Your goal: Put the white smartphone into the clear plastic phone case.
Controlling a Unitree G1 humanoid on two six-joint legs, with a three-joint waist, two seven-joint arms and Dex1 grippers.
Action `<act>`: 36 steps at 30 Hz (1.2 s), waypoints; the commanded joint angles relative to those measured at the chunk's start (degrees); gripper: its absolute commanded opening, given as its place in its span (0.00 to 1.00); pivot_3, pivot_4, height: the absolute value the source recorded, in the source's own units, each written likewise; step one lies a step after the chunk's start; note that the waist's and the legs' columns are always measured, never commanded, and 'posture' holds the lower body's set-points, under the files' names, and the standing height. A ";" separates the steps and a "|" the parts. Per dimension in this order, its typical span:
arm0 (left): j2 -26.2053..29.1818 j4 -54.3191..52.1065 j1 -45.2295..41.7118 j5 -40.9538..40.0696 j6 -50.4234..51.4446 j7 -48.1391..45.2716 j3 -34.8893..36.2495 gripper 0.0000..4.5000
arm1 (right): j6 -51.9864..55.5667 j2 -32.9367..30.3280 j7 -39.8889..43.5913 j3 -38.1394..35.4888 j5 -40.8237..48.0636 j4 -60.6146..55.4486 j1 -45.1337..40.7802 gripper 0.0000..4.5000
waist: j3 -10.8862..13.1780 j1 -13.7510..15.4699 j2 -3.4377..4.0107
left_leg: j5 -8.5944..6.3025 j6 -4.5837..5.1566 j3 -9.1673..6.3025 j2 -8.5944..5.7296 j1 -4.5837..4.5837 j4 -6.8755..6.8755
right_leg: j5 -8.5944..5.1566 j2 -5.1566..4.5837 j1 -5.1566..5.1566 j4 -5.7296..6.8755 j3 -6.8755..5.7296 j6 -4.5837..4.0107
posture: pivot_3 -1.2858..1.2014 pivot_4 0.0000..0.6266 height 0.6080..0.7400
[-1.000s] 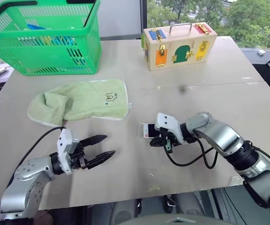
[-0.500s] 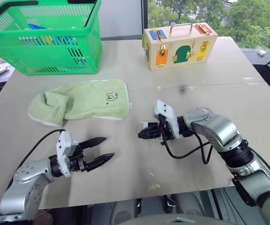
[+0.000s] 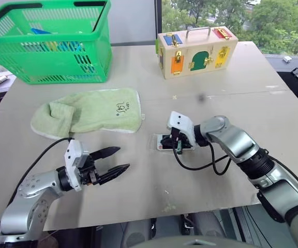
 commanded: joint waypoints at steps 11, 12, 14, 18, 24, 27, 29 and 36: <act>0.20 -5.91 -2.07 -2.29 3.56 4.52 0.34 0.86 | 1.55 3.95 -4.56 1.21 -4.53 13.11 4.50 0.00 | -0.90 0.05 0.23 | -0.05 -0.09 -0.04 0.01 0.03 -0.01 | 0.00 -0.17 0.01 0.01 0.05 -0.02 | 0.52 0.24 1.00; 0.20 -5.97 -2.07 -2.32 3.62 4.61 0.32 0.86 | 1.26 4.09 -5.09 0.75 -4.61 13.50 4.53 0.00 | -0.97 0.07 0.29 | -0.06 -0.10 -0.04 0.01 0.03 -0.01 | 0.00 -0.17 0.01 0.01 0.05 -0.02 | 0.52 0.24 1.00; 0.21 -6.15 -2.08 -2.36 3.77 4.76 0.25 0.86 | 0.47 4.32 -6.12 -0.30 -4.59 14.14 4.64 0.00 | -1.11 0.21 0.41 | -0.10 -0.16 -0.05 -0.01 0.04 -0.01 | 0.00 -0.20 0.02 0.01 0.04 -0.02 | 0.52 0.24 1.00; 0.39 -5.95 -2.39 -2.48 3.83 4.69 0.02 0.86 | 1.68 5.18 -4.52 -6.82 1.57 8.74 6.06 0.00 | -1.17 0.62 0.42 | -0.11 -0.19 -0.11 -0.05 0.00 -0.01 | 0.00 -0.25 0.02 -0.01 -0.02 -0.02 | 0.52 0.24 1.00; 0.84 -5.09 -2.97 -2.54 3.80 4.20 -0.16 0.86 | 3.99 5.39 -1.12 -16.69 12.10 -3.94 7.39 0.00 | -0.73 0.39 0.53 | -0.05 -0.07 -0.09 -0.10 -0.25 -0.13 | 0.00 -0.31 -0.11 -0.21 -0.04 -0.01 | 0.52 0.24 1.00; 1.03 -4.53 -3.20 -2.42 3.69 3.78 -0.23 0.86 | 8.77 2.36 0.86 -16.74 15.66 -10.86 7.35 0.00 | -0.54 0.15 0.54 | 0.03 0.06 -0.13 -0.07 -0.60 -0.19 | 0.03 -0.20 -0.43 -0.17 -0.05 -0.04 | 0.52 0.24 1.00; 1.05 -4.21 -3.33 -2.29 3.61 3.55 -0.29 0.86 | 10.10 0.34 1.59 -15.08 16.03 -13.28 7.47 0.00 | -0.54 0.12 0.53 | 0.04 0.06 -0.15 -0.05 -0.89 -0.19 | 0.19 -0.11 -0.69 -0.15 -0.05 0.08 | 0.52 0.24 1.00; 1.11 -3.04 -2.73 -1.85 2.81 2.19 -0.17 0.86 | 9.01 -8.76 4.71 -3.36 10.55 -15.33 7.95 0.00 | -0.29 0.21 0.38 | 0.04 0.06 -0.08 -0.07 -0.95 -0.19 | 0.01 -0.10 -0.75 -0.21 -0.14 0.01 | 0.52 0.24 1.00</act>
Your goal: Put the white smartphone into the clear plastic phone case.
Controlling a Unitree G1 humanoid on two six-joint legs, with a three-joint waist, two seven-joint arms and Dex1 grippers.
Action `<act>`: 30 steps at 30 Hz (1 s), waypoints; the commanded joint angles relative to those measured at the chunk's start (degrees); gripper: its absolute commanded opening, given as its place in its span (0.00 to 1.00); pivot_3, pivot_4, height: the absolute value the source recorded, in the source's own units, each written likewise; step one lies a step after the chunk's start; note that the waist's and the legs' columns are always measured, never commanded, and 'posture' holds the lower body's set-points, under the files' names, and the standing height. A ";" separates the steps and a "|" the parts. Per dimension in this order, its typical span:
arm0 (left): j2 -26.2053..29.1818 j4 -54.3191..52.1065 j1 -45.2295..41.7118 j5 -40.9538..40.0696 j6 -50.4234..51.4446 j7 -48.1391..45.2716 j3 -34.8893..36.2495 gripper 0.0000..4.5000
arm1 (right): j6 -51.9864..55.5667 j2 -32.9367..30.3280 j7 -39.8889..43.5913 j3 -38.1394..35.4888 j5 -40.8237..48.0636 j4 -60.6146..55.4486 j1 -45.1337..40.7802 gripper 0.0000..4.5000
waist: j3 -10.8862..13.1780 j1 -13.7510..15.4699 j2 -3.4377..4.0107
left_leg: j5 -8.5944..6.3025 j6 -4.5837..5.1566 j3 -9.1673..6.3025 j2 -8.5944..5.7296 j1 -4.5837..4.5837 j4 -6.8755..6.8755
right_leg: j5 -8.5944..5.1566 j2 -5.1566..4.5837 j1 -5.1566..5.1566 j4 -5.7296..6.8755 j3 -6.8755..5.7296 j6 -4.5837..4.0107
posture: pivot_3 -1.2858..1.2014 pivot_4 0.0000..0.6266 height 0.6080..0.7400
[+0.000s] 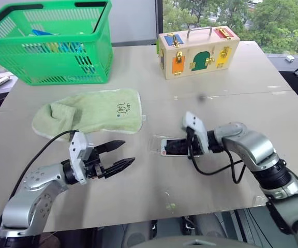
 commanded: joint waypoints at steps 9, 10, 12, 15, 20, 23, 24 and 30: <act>1.06 0.06 0.58 0.20 -1.17 -1.65 1.23 0.86 | -3.18 0.87 -0.53 4.99 -4.80 2.67 -2.36 0.00 | 0.07 -0.11 -0.07 | 0.00 0.00 -0.02 0.03 0.02 0.09 | 0.00 0.03 0.01 0.07 -0.02 0.00 | 0.52 0.24 1.00; 1.09 0.08 0.65 0.19 -1.21 -1.71 1.30 0.86 | -3.18 1.32 -0.66 4.66 -4.75 2.83 -2.57 0.00 | 0.07 -0.11 -0.07 | 0.00 0.00 -0.03 0.04 0.03 0.09 | 0.00 0.03 0.01 0.09 -0.01 -0.01 | 0.52 0.24 1.00; 1.11 0.17 0.90 0.24 -1.37 -1.88 1.43 0.86 | -3.06 1.88 -0.82 4.18 -4.76 2.97 -2.87 0.00 | 0.07 -0.13 -0.07 | 0.00 0.00 -0.03 0.05 0.04 0.09 | 0.00 0.04 0.00 0.12 -0.01 -0.01 | 0.52 0.24 1.00; 0.97 0.52 1.38 0.41 -1.92 -2.26 1.48 0.86 | -3.05 2.12 -0.58 3.93 -4.62 2.89 -3.03 0.00 | 0.07 -0.07 -0.07 | 0.00 0.00 -0.03 0.05 0.04 0.10 | 0.00 0.05 0.00 0.15 -0.01 -0.01 | 0.52 0.24 1.00; 0.64 2.18 1.39 1.10 -3.37 -2.98 1.18 0.86 | -1.31 2.88 -0.41 0.33 -1.32 0.32 -2.53 0.00 | 0.08 0.01 -0.07 | 0.00 -0.01 0.00 0.04 0.02 0.11 | 0.01 0.02 0.00 0.14 -0.02 -0.01 | 0.52 0.24 1.00; 0.71 2.54 0.82 1.21 -3.24 -2.59 0.66 0.86 | 0.72 4.00 -1.54 -4.63 2.61 -2.71 -2.01 0.00 | 0.17 0.07 -0.10 | 0.00 -0.01 -0.02 0.03 -0.01 0.11 | 0.02 0.02 -0.01 0.13 -0.01 0.01 | 0.52 0.24 1.00; 0.73 2.58 0.68 1.24 -3.21 -2.50 0.50 0.86 | 1.20 4.27 -2.21 -5.58 3.10 -3.25 -2.06 0.00 | 0.18 0.08 -0.11 | 0.00 -0.01 -0.03 0.03 -0.01 0.11 | 0.04 0.02 0.00 0.13 -0.01 0.05 | 0.52 0.24 1.00; 0.48 2.79 -0.71 1.71 -3.02 -2.34 -0.58 0.86 | -3.34 4.72 -8.65 -3.03 -4.33 1.67 -3.22 0.00 | 0.19 0.04 -0.11 | 0.00 -0.01 -0.01 0.02 0.00 0.12 | 0.11 0.02 0.00 0.13 -0.02 0.17 | 0.52 0.24 1.00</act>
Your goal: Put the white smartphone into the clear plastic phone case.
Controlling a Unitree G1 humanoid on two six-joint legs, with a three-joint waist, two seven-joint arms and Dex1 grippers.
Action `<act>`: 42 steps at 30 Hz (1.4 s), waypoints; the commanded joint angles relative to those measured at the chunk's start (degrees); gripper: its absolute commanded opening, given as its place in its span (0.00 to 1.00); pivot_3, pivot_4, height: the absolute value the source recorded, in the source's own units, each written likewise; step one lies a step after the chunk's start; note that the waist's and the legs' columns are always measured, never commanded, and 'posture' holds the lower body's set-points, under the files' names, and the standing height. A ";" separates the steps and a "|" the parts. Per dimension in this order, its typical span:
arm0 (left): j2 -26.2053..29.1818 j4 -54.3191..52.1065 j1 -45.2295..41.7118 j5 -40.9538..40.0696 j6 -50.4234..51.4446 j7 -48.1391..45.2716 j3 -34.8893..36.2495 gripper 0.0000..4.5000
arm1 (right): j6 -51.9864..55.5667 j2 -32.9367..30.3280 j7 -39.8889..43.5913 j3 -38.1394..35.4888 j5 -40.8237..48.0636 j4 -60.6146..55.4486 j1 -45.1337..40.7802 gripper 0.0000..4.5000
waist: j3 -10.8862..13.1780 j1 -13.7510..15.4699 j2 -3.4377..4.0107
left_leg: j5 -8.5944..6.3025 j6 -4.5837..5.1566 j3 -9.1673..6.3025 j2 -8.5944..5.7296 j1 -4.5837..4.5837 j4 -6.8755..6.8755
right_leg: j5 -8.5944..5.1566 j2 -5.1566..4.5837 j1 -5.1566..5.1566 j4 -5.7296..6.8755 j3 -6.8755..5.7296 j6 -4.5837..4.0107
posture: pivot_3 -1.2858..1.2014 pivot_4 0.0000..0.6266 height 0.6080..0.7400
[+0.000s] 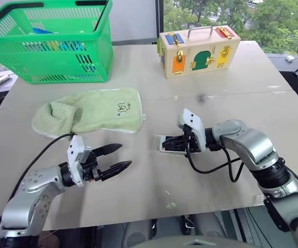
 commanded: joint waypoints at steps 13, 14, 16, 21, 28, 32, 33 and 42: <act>0.37 -2.57 0.07 -0.75 0.53 0.48 0.75 0.86 | -10.76 -0.38 0.79 15.78 -16.74 15.28 -2.88 0.00 | -0.09 -0.11 -0.10 | 0.00 0.00 0.05 0.01 0.26 0.03 | -0.01 0.02 0.19 0.03 -0.02 -0.01 | 0.52 0.24 1.00; 0.33 -2.65 0.12 -0.73 0.54 0.57 0.74 0.86 | -11.37 -0.08 0.70 16.29 -17.48 16.05 -2.77 0.00 | -0.10 -0.08 -0.12 | 0.00 0.00 0.04 0.01 0.36 0.03 | -0.11 0.01 0.24 0.03 -0.03 -0.18 | 0.52 0.24 1.00; 0.26 -2.64 0.13 -0.54 0.38 0.66 0.58 0.86 | -12.46 0.43 0.42 16.83 -18.83 17.44 -2.29 0.00 | -0.11 -0.07 -0.12 | -0.01 -0.01 0.04 0.01 0.57 0.02 | -0.12 -0.02 0.45 0.02 -0.03 -0.18 | 0.52 0.24 1.00; 0.29 -1.89 -0.32 -0.03 -0.07 0.61 0.05 0.86 | -14.08 1.85 -0.78 14.11 -19.95 19.10 -1.29 0.00 | -0.32 -0.07 -0.13 | -0.11 -0.18 0.02 0.02 0.89 -0.02 | -0.13 -0.13 0.70 0.00 0.06 -0.19 | 0.52 0.24 1.00; 0.30 0.01 -0.51 0.61 -1.36 -0.63 -0.35 0.86 | -10.43 6.59 -0.79 -3.87 -6.31 7.97 -0.45 0.00 | -0.11 -0.05 -0.05 | -0.08 -0.12 0.02 0.01 0.67 -0.04 | -0.12 -0.15 0.60 -0.02 0.10 -0.20 | 0.52 0.24 1.00; 0.41 0.63 -1.17 0.69 -1.34 -1.24 -0.56 0.86 | -4.53 4.90 0.71 -6.44 -0.92 -0.02 -0.46 0.00 | 0.01 -0.11 -0.03 | 0.00 -0.01 -0.01 0.01 0.10 -0.02 | -0.02 -0.12 0.08 0.02 0.08 -0.23 | 0.52 0.24 1.00; 0.44 0.72 -1.37 0.68 -1.28 -1.33 -0.61 0.86 | -3.43 3.82 1.50 -6.11 -0.04 -1.84 -0.12 0.00 | 0.01 -0.07 -0.03 | 0.00 -0.01 -0.02 0.01 0.01 -0.02 | 0.11 -0.09 0.01 0.02 0.06 -0.15 | 0.52 0.24 1.00; 0.92 -0.31 -1.97 0.07 0.07 -1.36 -0.41 0.86 | -2.51 -8.67 7.44 2.89 -0.40 -8.27 3.15 0.00 | 0.15 -0.10 -0.06 | -0.01 0.00 0.00 -0.02 -0.04 -0.01 | -0.10 -0.08 0.01 -0.10 0.00 -0.15 | 0.52 0.24 1.00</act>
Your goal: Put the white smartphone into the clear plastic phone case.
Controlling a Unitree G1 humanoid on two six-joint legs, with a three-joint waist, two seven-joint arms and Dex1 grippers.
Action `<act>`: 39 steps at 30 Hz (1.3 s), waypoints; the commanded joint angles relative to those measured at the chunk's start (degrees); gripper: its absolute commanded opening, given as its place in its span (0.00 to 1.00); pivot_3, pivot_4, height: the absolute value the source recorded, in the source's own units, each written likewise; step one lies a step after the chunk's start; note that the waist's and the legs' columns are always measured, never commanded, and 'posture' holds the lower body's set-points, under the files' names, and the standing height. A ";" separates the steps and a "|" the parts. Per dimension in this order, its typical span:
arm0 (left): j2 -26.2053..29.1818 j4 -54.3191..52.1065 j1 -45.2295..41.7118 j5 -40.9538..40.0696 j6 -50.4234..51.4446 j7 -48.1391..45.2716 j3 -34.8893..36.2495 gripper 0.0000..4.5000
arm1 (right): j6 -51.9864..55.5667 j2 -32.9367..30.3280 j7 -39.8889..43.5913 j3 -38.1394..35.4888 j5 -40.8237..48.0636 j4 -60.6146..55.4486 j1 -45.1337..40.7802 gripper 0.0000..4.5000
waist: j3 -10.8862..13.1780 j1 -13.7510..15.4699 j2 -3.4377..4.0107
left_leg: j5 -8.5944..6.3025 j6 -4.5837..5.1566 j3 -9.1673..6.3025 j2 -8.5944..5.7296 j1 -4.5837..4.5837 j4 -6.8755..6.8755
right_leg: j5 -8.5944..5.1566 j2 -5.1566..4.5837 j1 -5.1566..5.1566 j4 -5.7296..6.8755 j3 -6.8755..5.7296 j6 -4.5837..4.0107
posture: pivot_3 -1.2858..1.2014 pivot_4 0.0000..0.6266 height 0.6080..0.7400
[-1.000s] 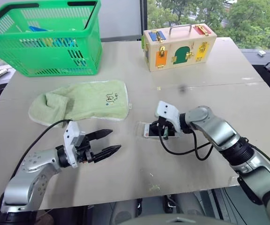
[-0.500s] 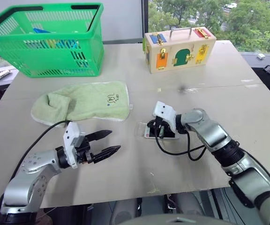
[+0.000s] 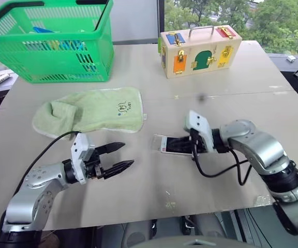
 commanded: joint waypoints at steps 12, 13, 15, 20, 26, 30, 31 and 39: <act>0.55 -2.11 1.09 -0.47 0.28 0.10 1.32 0.86 | -6.93 -1.20 1.93 8.91 -7.85 6.35 -3.26 0.00 | 0.09 -0.05 -0.07 | 0.00 0.00 0.03 0.02 0.02 0.03 | 0.11 0.08 -0.01 0.08 -0.01 0.18 | 0.52 0.24 1.00; 0.49 -1.95 1.19 -0.40 0.12 0.05 1.33 0.86 | -7.01 -0.98 2.01 8.85 -8.01 6.59 -3.44 0.00 | 0.09 -0.02 -0.07 | 0.01 0.00 0.02 0.02 0.02 0.05 | 0.11 0.08 -0.01 0.08 -0.02 0.18 | 0.52 0.24 1.00; 0.41 -1.60 1.49 -0.29 -0.28 -0.18 1.42 0.86 | -6.78 -0.37 2.16 8.46 -7.92 6.66 -3.73 0.00 | 0.10 -0.02 -0.06 | 0.00 0.00 0.01 0.02 0.03 0.07 | 0.11 0.08 -0.01 0.10 -0.04 0.18 | 0.52 0.24 1.00; 0.19 0.49 2.20 0.24 -2.33 -1.37 1.41 0.86 | -3.57 2.25 3.42 4.58 -2.45 3.83 -3.52 0.00 | 0.10 0.02 -0.06 | 0.00 -0.01 -0.03 0.03 0.02 0.09 | 0.11 0.07 -0.01 0.12 -0.06 0.17 | 0.52 0.24 1.00; 0.01 1.10 1.70 0.36 -2.98 -1.47 0.91 0.86 | -1.52 6.53 -0.13 -0.97 1.31 3.88 -4.95 0.00 | 0.11 0.00 -0.05 | 0.00 -0.01 -0.04 0.04 0.02 0.09 | 0.12 0.07 0.00 0.14 -0.04 0.18 | 0.52 0.24 1.00; 0.06 0.89 1.25 0.13 -2.66 -1.23 0.78 0.86 | -6.69 5.08 -2.27 4.12 -5.78 8.86 -5.94 0.00 | 0.11 0.14 -0.06 | 0.00 0.00 -0.02 0.01 0.01 0.15 | 0.11 0.04 0.02 0.13 -0.08 0.16 | 0.52 0.24 1.00; 0.10 0.76 1.25 0.07 -2.57 -1.18 0.82 0.86 | -7.83 5.00 -2.45 5.56 -7.36 10.01 -6.07 0.00 | 0.11 0.09 -0.06 | 0.00 0.00 0.00 0.01 0.01 0.16 | 0.11 0.04 0.02 0.13 -0.08 0.16 | 0.52 0.24 1.00; 0.24 -2.11 1.77 -0.79 -0.71 0.28 1.17 0.86 | -12.19 6.93 -2.49 15.11 -16.92 20.47 -7.08 0.00 | 0.07 -0.26 -0.08 | 0.01 -0.01 0.01 0.09 0.18 0.14 | 0.12 0.16 0.06 0.25 -0.04 0.18 | 0.52 0.24 1.00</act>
